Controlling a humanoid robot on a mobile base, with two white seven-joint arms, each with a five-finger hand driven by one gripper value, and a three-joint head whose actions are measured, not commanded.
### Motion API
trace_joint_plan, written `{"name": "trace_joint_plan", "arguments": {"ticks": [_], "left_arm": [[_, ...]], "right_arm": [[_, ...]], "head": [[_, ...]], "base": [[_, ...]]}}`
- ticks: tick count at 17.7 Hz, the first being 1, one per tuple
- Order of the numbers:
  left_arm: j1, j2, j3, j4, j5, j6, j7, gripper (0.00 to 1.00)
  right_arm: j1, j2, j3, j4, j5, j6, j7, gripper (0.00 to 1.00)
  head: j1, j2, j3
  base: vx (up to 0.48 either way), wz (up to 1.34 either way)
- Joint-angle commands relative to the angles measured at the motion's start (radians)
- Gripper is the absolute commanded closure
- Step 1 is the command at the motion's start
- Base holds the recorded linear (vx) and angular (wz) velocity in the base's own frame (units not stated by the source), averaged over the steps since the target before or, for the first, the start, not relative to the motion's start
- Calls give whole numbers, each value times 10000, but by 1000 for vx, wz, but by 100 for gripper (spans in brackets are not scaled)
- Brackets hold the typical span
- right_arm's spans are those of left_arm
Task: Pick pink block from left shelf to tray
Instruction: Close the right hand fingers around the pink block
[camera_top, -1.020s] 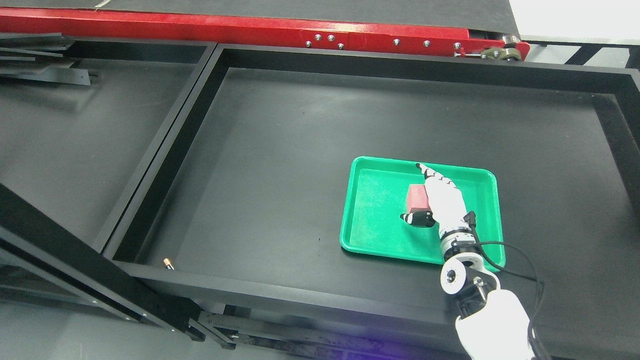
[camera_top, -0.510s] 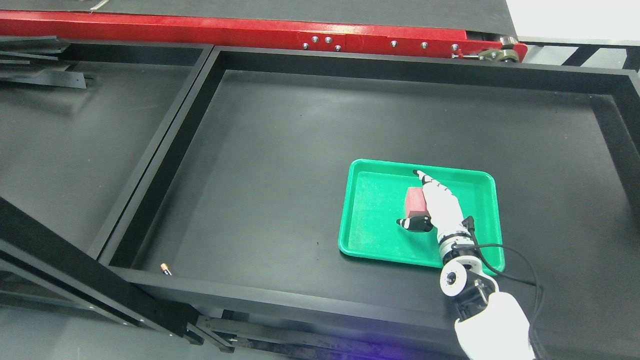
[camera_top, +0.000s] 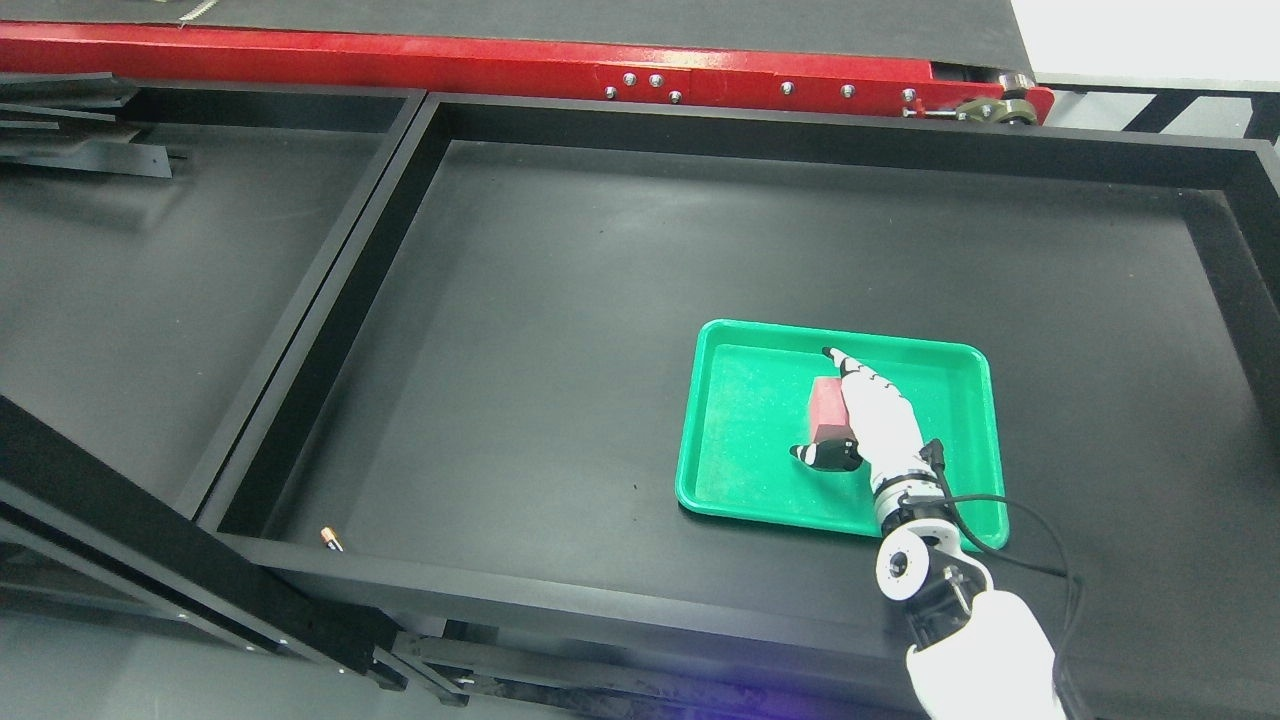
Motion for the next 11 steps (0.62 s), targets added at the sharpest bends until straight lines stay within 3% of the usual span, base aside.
{"name": "trace_joint_plan", "arguments": {"ticks": [1, 11], "left_arm": [[199, 174, 0, -175, 0, -5, 1, 0], [199, 174, 0, -175, 0, -5, 1, 0]], "right_arm": [[158, -174, 280, 38, 565, 4, -58, 9], [173, -174, 280, 38, 719, -73, -59, 56]], "head": [[0, 0, 0], [0, 0, 0]], "base": [[0, 0], [0, 0]]}}
